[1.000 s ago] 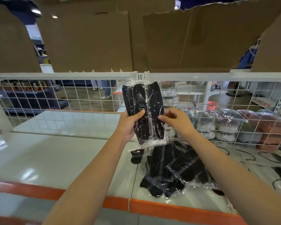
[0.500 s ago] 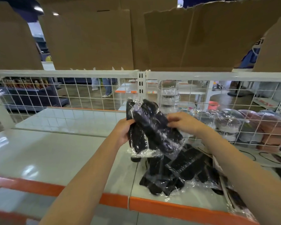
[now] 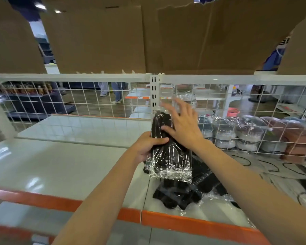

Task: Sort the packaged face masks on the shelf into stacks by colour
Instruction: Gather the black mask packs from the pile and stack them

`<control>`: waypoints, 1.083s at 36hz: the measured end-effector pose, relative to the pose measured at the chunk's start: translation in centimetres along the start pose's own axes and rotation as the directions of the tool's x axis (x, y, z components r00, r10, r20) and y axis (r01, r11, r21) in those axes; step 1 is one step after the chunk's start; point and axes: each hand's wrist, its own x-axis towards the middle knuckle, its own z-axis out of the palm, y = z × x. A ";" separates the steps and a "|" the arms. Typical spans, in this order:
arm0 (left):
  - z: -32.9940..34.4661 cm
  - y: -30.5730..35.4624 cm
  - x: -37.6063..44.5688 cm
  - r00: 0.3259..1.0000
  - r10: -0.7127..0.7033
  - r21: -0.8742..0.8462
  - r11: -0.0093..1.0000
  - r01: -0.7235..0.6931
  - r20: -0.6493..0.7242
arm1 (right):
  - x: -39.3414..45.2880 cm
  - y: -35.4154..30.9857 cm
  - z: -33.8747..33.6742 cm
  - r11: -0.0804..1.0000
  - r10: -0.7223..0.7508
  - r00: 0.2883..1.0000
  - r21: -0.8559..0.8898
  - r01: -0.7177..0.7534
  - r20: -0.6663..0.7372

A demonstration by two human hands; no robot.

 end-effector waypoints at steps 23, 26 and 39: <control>-7.7 -6.7 -3.2 0.826 0.048 0.047 0.999 -0.025 -0.562 | -6.0 -7.4 10.2 0.430 0.049 0.645 0.567 -0.702 0.763; -8.4 -6.0 -2.9 0.793 -0.024 -0.197 0.973 -0.123 -0.608 | -5.6 -7.5 11.2 0.411 0.086 0.603 0.523 -0.747 0.793; -17.5 -1.4 -6.3 0.802 0.063 -0.331 0.890 -0.315 -0.595 | 0.2 -12.1 11.0 -0.235 0.152 0.642 0.659 -0.715 0.751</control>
